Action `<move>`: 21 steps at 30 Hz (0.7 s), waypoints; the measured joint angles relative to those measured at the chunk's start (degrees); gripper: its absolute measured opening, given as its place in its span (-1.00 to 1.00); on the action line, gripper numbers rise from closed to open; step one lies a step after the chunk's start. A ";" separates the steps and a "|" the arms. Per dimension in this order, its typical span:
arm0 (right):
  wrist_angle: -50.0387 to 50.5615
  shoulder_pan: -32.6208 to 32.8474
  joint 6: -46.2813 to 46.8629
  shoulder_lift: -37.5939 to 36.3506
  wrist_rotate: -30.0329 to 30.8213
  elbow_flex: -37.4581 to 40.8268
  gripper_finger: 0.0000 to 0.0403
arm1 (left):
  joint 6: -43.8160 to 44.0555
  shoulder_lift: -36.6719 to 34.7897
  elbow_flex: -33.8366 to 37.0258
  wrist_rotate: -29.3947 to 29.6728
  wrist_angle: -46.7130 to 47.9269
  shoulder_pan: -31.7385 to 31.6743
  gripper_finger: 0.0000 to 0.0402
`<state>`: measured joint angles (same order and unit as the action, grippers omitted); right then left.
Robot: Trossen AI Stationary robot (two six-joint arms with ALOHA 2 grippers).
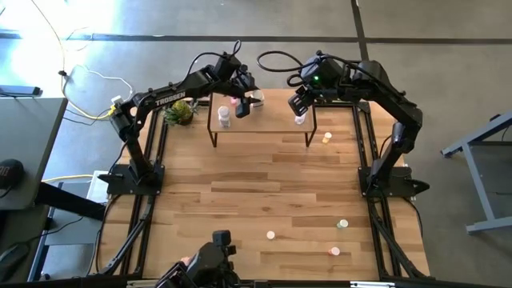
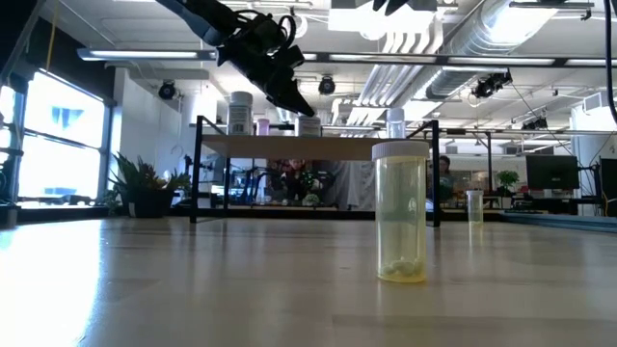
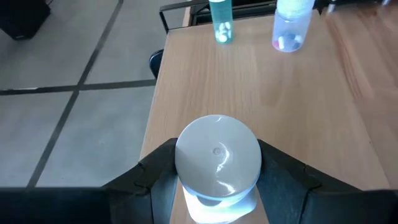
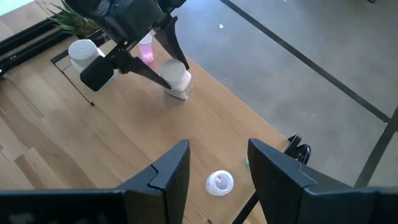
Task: Pick and place medicine bottles onto shelf by color
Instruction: Put the blue pill bottle on the shelf
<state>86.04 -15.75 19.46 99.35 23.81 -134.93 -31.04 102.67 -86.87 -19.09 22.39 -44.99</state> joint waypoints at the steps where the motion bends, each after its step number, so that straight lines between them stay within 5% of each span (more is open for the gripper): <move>1: 0.00 0.00 -0.02 0.00 0.00 0.00 -0.24 | -0.41 -0.01 0.00 -0.01 0.04 0.00 -0.14; 21: 0.00 0.00 0.02 0.02 -0.28 0.00 -0.24 | -2.17 -0.23 0.02 4.95 0.54 0.00 0.11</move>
<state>86.04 -15.75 19.49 99.37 23.53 -134.93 -33.21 102.44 -86.85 -14.14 22.93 -44.99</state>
